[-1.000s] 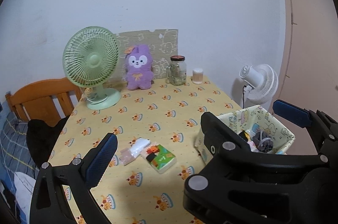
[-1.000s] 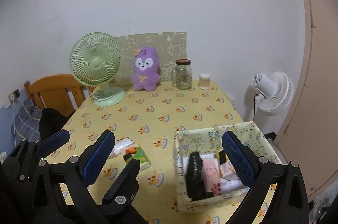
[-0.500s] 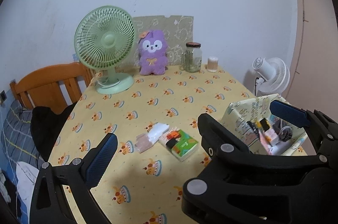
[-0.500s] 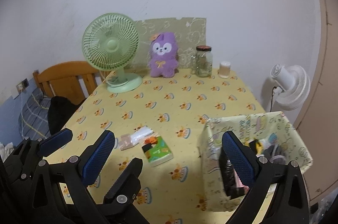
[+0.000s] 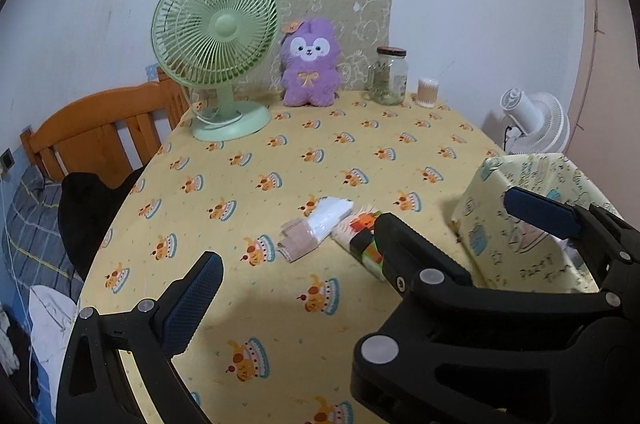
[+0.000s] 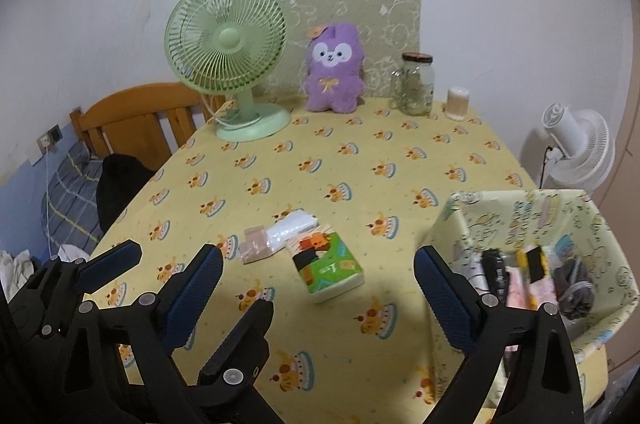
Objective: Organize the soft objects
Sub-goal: 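Grasp the green tissue pack with the right tool while the left tool grasps the beige rolled cloth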
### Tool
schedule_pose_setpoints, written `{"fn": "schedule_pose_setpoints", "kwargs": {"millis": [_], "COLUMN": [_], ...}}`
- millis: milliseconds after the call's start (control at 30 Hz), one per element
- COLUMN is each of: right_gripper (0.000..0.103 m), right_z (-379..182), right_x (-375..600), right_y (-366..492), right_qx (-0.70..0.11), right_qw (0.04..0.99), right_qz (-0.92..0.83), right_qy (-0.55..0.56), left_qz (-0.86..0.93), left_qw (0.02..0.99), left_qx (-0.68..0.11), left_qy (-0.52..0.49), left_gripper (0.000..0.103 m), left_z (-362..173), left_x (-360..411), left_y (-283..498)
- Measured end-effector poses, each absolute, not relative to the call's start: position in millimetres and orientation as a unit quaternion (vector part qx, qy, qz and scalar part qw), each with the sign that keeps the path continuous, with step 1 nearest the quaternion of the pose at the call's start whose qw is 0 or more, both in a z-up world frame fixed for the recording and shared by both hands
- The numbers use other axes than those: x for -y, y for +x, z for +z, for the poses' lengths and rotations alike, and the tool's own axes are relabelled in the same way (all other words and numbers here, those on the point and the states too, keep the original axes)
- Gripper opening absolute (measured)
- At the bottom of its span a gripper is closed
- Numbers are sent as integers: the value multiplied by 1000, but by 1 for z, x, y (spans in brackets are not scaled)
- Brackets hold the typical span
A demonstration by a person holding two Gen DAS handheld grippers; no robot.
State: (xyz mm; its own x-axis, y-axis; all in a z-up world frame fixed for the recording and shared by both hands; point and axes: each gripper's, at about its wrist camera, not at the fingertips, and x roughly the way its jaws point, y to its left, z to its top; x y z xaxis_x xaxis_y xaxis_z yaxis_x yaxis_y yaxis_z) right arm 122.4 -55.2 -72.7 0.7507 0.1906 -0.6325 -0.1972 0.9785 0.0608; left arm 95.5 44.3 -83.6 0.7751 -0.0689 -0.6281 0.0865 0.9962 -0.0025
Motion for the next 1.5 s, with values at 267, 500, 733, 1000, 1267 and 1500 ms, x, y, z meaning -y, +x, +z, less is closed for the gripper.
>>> {"fn": "schedule_pose_setpoints", "kwargs": {"millis": [267, 500, 733, 1000, 1267, 1500], "right_gripper": [94, 88, 86, 77, 76, 76], "right_z": [-93, -110, -131, -152, -157, -158], "right_x": [46, 42, 42, 41, 42, 48], "right_y": [141, 156, 173, 188, 197, 204], "right_qx": [-361, -376, -399, -417, -414, -419], "right_qw": [926, 920, 912, 905, 907, 905], "right_qz": [110, 107, 100, 84, 75, 67], "right_qy": [-6, -13, -7, -9, -22, -2], "left_qz": [-32, -23, -29, -30, -34, -34], "left_qw": [936, 928, 918, 908, 903, 903], "left_qx": [-349, -371, -393, -414, -424, -422], "left_qy": [21, 33, 43, 52, 59, 79], "left_gripper": [101, 101, 96, 94, 94, 94], "left_z": [-101, -118, -135, -152, -159, -155], "left_x": [-51, -54, -55, -53, -51, -50], "left_y": [113, 130, 144, 159, 169, 178]}}
